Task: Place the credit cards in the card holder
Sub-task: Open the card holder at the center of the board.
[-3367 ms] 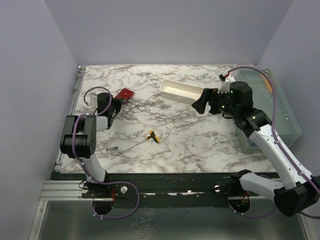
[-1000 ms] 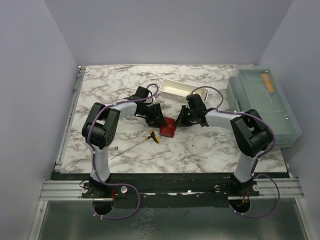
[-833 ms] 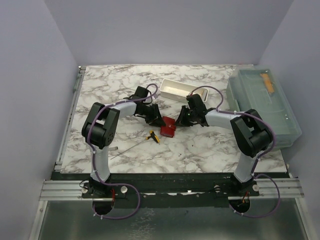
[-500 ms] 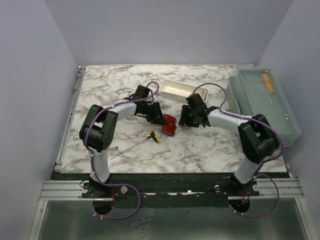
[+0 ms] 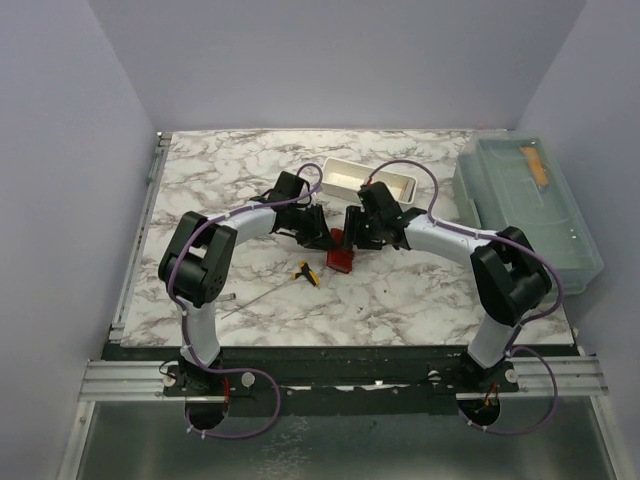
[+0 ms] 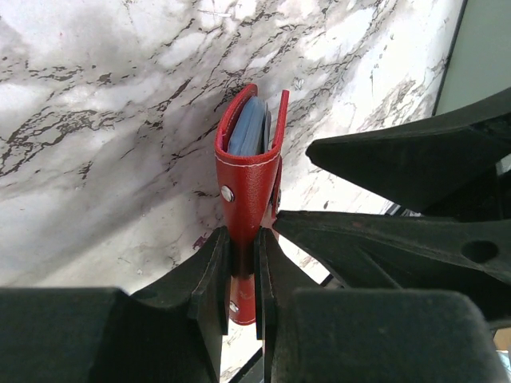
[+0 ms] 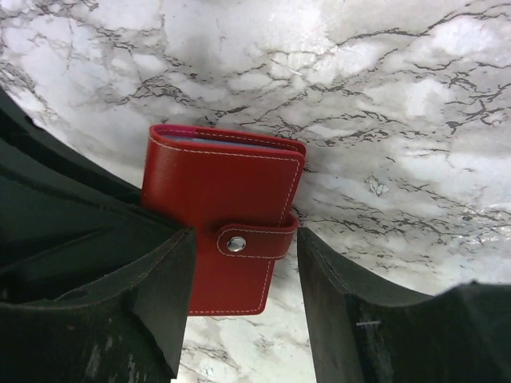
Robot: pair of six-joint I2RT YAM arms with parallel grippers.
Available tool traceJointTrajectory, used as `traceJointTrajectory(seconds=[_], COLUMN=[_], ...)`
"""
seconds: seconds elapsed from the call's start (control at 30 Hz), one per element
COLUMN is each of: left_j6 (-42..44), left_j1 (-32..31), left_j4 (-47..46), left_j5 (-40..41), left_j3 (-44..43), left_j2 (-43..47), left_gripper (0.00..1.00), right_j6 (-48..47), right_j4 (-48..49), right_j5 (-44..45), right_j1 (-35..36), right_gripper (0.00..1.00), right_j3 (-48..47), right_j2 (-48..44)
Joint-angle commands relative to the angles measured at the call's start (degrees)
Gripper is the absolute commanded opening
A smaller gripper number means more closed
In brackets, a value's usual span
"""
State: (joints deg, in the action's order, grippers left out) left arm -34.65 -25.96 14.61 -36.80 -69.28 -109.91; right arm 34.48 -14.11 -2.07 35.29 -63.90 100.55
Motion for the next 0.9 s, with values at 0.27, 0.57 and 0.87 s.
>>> traceJointTrajectory(seconds=[0.27, 0.57, 0.87], left_j6=[0.3, 0.7, 0.7], left_j1=[-0.2, 0.9, 1.3], left_j4=[-0.6, 0.7, 1.1], left_j5=[2.7, 4.0, 1.2], left_j3=[0.8, 0.5, 0.0], left_j2=[2.9, 3.5, 2.0], left_gripper=[0.00, 0.00, 0.00], right_j6=[1.4, 0.2, -2.2], right_j4=[-1.2, -6.6, -4.4], right_j5=[3.9, 19.3, 15.1], right_j1=[1.9, 1.8, 1.4], right_gripper=[0.45, 0.22, 0.18], right_j3=[2.0, 4.7, 6.2], right_j2=[3.1, -1.7, -4.3])
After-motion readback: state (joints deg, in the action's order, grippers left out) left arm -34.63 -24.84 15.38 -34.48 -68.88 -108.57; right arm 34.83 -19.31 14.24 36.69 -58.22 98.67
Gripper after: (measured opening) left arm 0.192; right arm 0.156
